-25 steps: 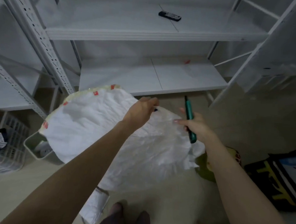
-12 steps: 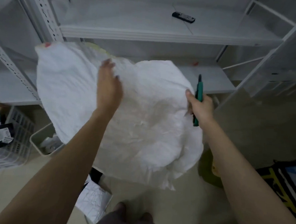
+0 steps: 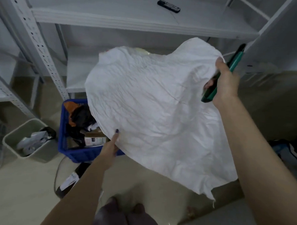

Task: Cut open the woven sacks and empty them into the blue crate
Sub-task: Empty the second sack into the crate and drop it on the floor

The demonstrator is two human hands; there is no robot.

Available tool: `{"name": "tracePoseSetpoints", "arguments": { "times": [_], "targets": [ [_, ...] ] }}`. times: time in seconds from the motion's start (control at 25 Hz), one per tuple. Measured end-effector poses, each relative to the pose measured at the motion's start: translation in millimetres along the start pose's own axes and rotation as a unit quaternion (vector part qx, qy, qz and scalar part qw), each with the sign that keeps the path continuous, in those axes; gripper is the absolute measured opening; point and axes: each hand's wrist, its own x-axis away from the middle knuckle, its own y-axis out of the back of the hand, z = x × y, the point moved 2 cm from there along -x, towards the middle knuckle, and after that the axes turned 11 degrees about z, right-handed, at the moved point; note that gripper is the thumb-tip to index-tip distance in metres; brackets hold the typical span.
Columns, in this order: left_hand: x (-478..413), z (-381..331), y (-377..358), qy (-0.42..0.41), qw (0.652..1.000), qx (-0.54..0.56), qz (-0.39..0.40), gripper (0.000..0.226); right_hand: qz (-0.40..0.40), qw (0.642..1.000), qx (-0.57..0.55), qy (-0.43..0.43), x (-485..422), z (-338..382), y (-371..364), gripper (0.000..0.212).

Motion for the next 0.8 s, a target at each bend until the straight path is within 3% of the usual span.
{"name": "tracePoseSetpoints", "arguments": {
  "times": [0.08, 0.24, 0.4, 0.48, 0.6, 0.72, 0.76, 0.8],
  "targets": [
    [-6, -5, -27, -0.057, 0.998, 0.02, 0.007, 0.052, -0.008, 1.0, 0.013, 0.014, 0, 11, 18, 0.03],
    [-11, -53, -52, -0.187, 0.981, -0.025, -0.053, 0.037, -0.075, 0.984, 0.146, 0.061, -3, 28, 84, 0.017],
    [-2, -123, -65, -0.291, 0.948, -0.084, -0.102, 0.016, -0.101, 0.99, 0.099, -0.029, 1, 12, 151, 0.022],
    [1, -142, -68, -0.309, 0.934, -0.111, -0.138, 0.018, -0.036, 0.991, 0.01, -0.128, 8, -8, 167, 0.015],
    [2, -154, -58, -0.308, 0.913, -0.171, -0.206, 0.025, 0.101, 0.961, -0.097, -0.236, 30, -33, 171, 0.008],
    [8, -154, -49, -0.242, 0.841, -0.33, -0.354, 0.044, 0.176, 0.942, -0.098, -0.269, 44, -45, 144, 0.012],
    [12, -149, -55, -0.25, 0.826, -0.358, -0.357, 0.054, 0.178, 0.944, -0.086, -0.265, 44, -48, 128, 0.016],
    [19, -142, -69, -0.278, 0.837, -0.365, -0.298, 0.061, 0.172, 0.949, -0.069, -0.256, 42, -50, 108, 0.021]
  ]
}}
